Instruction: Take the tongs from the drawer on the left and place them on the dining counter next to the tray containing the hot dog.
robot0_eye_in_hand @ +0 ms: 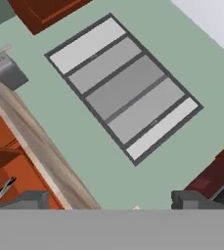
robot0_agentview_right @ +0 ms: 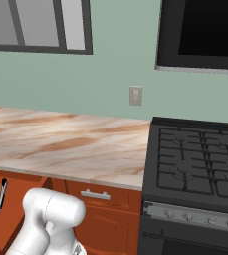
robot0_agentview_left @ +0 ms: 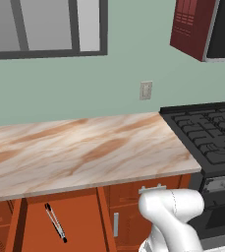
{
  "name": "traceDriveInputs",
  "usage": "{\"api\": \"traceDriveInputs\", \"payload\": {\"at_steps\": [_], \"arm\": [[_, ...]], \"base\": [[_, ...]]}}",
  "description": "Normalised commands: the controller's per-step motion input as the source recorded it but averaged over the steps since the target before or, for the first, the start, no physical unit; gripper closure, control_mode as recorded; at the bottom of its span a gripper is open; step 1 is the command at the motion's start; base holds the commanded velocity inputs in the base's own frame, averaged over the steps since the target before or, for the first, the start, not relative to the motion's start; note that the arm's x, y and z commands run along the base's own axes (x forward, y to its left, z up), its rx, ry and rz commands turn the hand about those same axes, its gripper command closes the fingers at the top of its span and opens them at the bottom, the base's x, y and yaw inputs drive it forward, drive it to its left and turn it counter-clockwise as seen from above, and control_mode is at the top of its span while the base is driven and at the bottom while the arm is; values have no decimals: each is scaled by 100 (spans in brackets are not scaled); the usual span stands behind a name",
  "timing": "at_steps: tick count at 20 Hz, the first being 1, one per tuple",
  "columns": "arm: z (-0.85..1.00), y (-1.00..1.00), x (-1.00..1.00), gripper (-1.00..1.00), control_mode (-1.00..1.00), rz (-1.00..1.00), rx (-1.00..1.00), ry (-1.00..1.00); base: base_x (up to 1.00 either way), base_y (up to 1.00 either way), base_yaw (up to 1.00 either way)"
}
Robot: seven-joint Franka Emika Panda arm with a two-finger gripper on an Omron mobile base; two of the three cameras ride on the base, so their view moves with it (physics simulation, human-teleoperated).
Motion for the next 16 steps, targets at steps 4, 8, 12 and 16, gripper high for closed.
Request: {"api": "traceDriveInputs", "payload": {"at_steps": [4,8,12,16], "arm": [[56,-23,-39,-100,-100,0,17,0],[47,-14,-74,-100,-100,0,18,0],[52,-24,-56,-100,-100,0,17,0],[32,-44,-10,-100,-100,0,18,5]], "base": [[0,0,0],[0,0,0],[0,0,0],[0,0,0]]}}
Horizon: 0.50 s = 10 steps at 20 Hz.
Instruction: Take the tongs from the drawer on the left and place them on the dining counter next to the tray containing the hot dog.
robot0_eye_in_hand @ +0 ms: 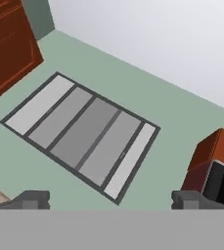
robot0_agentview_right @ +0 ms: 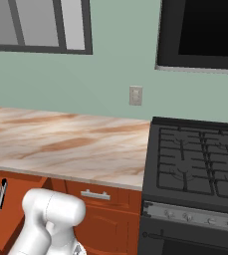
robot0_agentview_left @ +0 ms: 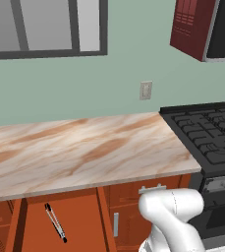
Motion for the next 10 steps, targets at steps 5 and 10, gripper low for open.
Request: {"api": "traceDriveInputs", "payload": {"at_steps": [5,10], "arm": [[31,-57,0,-100,-100,0,22,16],[47,-57,0,-100,-100,0,24,14]], "base": [[0,0,0],[0,0,0]]}}
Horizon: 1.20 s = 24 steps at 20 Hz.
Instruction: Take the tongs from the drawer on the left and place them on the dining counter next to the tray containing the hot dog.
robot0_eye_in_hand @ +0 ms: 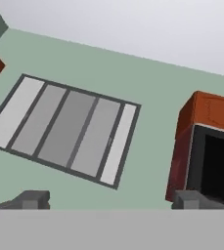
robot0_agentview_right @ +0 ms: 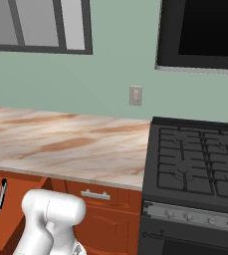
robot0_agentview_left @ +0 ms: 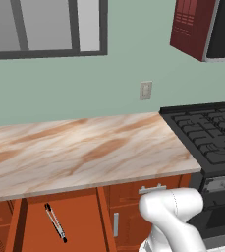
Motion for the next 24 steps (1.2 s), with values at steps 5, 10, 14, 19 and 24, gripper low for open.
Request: {"api": "traceDriveInputs", "payload": {"at_steps": [5,10,14,19,24], "arm": [[58,-46,0,-100,-100,0,23,17],[63,-34,0,-100,-100,0,20,16],[58,-36,0,-100,-100,0,19,17],[51,-36,0,-100,-100,0,17,19],[33,-33,0,-100,-100,0,15,18]], "base": [[0,0,0],[0,0,0],[0,0,0],[0,0,0],[0,0,0]]}}
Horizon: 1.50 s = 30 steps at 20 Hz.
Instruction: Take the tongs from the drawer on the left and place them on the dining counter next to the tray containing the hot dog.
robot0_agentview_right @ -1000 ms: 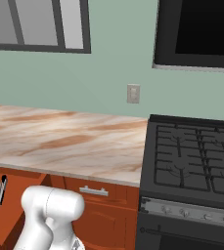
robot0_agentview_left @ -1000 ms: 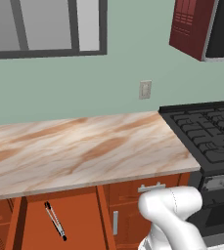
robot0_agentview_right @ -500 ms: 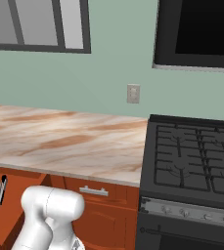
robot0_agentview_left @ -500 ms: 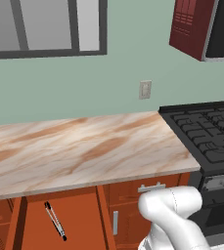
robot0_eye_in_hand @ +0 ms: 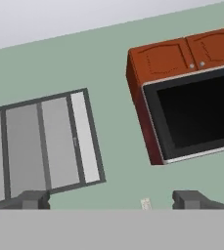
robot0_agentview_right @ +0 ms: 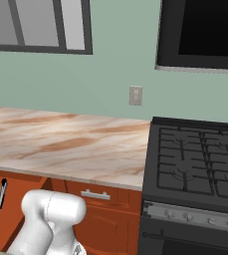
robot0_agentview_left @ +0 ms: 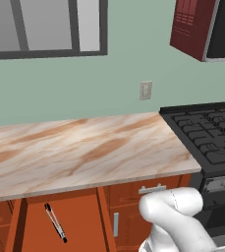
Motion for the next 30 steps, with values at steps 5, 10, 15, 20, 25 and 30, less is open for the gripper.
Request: {"api": "traceDriveInputs", "payload": {"at_steps": [5,10,15,20,25,30], "arm": [[15,-26,17,-100,-100,0,10,24],[3,-14,34,-100,-100,-1,3,28],[0,-8,32,-100,-100,-3,0,31],[0,0,50,-100,-100,-7,0,36],[0,0,57,-100,-100,-9,0,40],[0,0,52,-100,-100,-7,0,40]], "base": [[0,0,0],[0,0,0],[0,0,0],[0,0,0],[0,0,0],[0,0,0]]}}
